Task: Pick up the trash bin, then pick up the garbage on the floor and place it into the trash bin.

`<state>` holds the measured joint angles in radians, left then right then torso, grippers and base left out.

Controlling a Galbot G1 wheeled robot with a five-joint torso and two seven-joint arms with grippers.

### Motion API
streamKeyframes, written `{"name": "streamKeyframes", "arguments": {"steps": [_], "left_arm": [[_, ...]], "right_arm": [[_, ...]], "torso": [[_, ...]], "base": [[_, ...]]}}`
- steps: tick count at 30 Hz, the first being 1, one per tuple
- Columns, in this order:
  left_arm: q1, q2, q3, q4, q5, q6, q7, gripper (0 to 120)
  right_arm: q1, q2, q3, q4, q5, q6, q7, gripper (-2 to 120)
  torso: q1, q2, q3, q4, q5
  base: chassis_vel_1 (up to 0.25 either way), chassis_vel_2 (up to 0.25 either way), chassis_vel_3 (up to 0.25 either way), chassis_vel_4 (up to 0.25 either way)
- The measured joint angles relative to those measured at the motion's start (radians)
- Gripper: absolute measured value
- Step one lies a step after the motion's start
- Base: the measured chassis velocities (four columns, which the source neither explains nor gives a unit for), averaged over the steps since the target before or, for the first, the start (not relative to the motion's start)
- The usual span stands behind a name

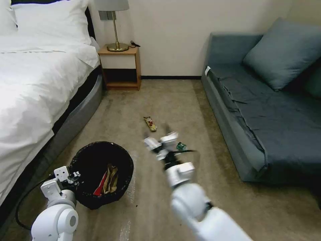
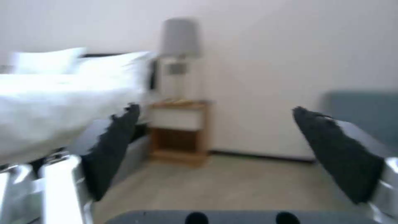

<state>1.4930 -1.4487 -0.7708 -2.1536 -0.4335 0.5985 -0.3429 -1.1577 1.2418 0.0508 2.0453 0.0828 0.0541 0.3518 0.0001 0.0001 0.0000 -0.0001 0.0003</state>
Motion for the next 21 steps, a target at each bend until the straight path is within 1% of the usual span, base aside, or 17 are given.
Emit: {"name": "streamKeyframes", "arguments": {"steps": [2,3,5,6,8,14,21], "left_arm": [[-0.002,0.000,-0.001,0.005,-0.001,-0.002,0.001,3],[-0.002,0.000,-0.001,0.005,-0.001,-0.002,0.001,3],[-0.005,0.001,-0.003,0.012,-0.002,-0.005,0.004,3],[-0.005,0.001,-0.003,0.012,-0.002,-0.005,0.004,3],[-0.009,0.004,-0.004,0.017,-0.004,-0.006,0.005,3],[-0.013,0.005,-0.005,0.019,-0.010,-0.007,0.007,3],[-0.012,0.004,-0.007,0.015,-0.010,-0.007,0.007,3]], "right_arm": [[-0.090,-0.009,0.088,0.053,-0.047,0.000,0.015,99],[-0.090,-0.009,0.088,0.053,-0.047,0.000,0.015,99],[-0.184,-0.002,0.149,0.090,-0.111,0.003,0.033,100],[-0.184,-0.002,0.149,0.090,-0.111,0.003,0.033,100],[-0.252,0.006,0.170,0.114,-0.133,-0.004,0.052,100],[-0.297,0.038,0.148,0.110,-0.154,-0.007,0.064,100],[-0.298,0.042,0.134,0.095,-0.156,-0.003,0.058,100]], "torso": [[0.000,0.000,0.000,-0.0001,0.0002],[0.000,0.000,0.000,-0.0001,0.0002],[0.000,0.000,0.000,-0.0002,0.0000],[0.000,0.000,0.000,-0.0002,0.0000],[0.000,0.000,0.000,-0.0003,-0.0003],[0.000,0.000,0.000,0.0000,-0.0002],[0.000,0.000,0.000,0.0001,-0.0003]], "base": [[0.000,0.000,0.000,0.000],[0.000,0.000,0.000,0.000],[0.000,0.000,0.000,0.000],[0.000,0.000,0.000,0.000],[0.000,0.000,0.000,0.000],[0.000,0.000,0.000,0.000],[0.000,0.000,0.000,0.000]]}}
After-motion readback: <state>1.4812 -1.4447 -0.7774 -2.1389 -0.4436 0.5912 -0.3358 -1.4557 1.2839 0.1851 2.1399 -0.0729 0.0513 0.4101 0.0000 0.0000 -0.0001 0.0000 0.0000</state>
